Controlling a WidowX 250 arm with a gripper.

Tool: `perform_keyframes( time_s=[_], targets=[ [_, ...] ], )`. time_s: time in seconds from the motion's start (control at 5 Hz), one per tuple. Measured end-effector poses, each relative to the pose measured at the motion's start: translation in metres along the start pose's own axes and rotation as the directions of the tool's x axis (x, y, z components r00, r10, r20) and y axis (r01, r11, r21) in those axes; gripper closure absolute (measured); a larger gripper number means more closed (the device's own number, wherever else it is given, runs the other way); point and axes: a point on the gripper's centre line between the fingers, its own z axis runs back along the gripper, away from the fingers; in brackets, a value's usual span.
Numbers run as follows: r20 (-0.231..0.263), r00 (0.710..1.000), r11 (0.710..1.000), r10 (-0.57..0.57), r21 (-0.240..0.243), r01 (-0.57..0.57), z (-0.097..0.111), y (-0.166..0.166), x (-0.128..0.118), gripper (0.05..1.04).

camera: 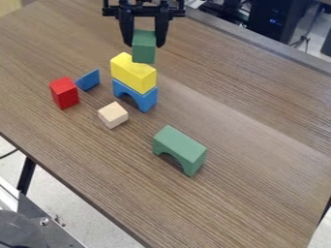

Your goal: Put the block on top of the yellow block

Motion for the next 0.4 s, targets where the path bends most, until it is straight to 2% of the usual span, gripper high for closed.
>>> perform_keyframes(
  time_s=[0.2, 0.4],
  targets=[
    [-0.032, 0.998, 0.998, 0.045, 0.053, -0.043, 0.0003, 0.0086, -0.0053, 0.512],
    [-0.07, 0.994, 0.993, 0.088, 0.084, -0.082, -0.0054, 0.0102, -0.0043, 0.512]
  ],
)
